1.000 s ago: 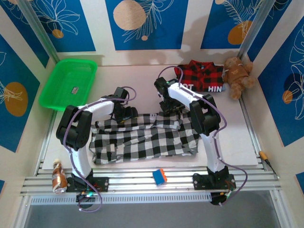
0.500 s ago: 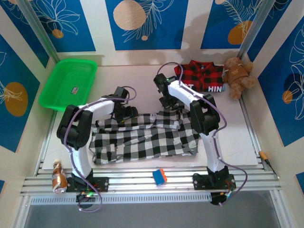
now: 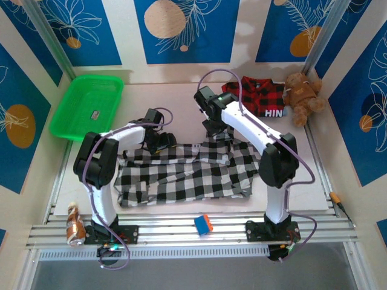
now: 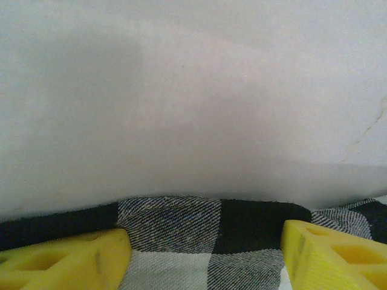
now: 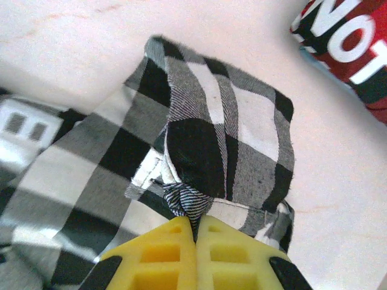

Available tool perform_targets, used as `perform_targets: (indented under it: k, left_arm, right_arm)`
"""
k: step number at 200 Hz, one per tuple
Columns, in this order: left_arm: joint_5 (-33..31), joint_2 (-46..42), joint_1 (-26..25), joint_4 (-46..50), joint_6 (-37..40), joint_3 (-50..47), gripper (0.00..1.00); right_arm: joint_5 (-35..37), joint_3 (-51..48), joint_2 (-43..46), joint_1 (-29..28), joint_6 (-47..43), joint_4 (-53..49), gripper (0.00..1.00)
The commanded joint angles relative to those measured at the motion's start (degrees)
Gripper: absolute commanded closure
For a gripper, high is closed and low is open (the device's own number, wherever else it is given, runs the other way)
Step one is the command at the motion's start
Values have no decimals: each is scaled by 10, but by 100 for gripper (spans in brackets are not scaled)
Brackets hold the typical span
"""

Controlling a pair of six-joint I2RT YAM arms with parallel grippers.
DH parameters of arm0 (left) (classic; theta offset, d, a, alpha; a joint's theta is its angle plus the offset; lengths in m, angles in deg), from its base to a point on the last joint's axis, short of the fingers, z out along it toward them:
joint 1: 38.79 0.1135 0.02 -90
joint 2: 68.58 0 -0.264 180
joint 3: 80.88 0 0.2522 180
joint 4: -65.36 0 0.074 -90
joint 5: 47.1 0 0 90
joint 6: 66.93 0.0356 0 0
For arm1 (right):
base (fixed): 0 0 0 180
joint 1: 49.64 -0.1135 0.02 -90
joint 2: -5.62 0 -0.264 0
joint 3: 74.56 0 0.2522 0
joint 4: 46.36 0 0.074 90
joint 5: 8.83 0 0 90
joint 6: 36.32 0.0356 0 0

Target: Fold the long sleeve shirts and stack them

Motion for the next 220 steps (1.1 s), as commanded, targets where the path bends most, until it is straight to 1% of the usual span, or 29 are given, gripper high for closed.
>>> perform_targets:
  k: [1,29,55,87,118,147,168,192,203,205,207,220]
  left_arm:
    - [0,62,6,4,-5,-21,27]
    - [6,69,6,1,-2,-13,27]
    - [13,74,6,-2,-2,-9,27]
    - [23,80,6,-12,-2,-9,27]
    - [40,78,6,-31,-4,-17,26]
    - [55,61,6,-55,-12,-27,24]
    - [69,43,7,-70,-20,-31,22]
    - [90,19,9,-84,-36,-30,19]
    - [99,7,11,-88,-49,-32,16]
    - [100,5,12,-89,-52,-32,13]
    - [101,2,12,-90,-54,-32,11]
    - [105,-14,17,-95,-73,-36,10]
  right_arm:
    - [-3,-12,44,-14,17,-54,100]
    - [-11,-13,90,-54,42,-107,100]
    - [-25,-17,130,-95,103,-176,100]
    - [-17,-3,164,-142,171,-255,100]
    - [4,11,178,-173,176,-272,100]
    - [18,11,169,-177,144,-248,100]
    - [22,19,148,-174,99,-201,100]
    - [9,34,116,-163,46,-139,100]
    - [5,42,99,-158,22,-112,100]
    - [4,45,96,-157,18,-108,100]
    - [2,47,93,-155,15,-104,100]
    - [-6,61,76,-149,-6,-77,100]
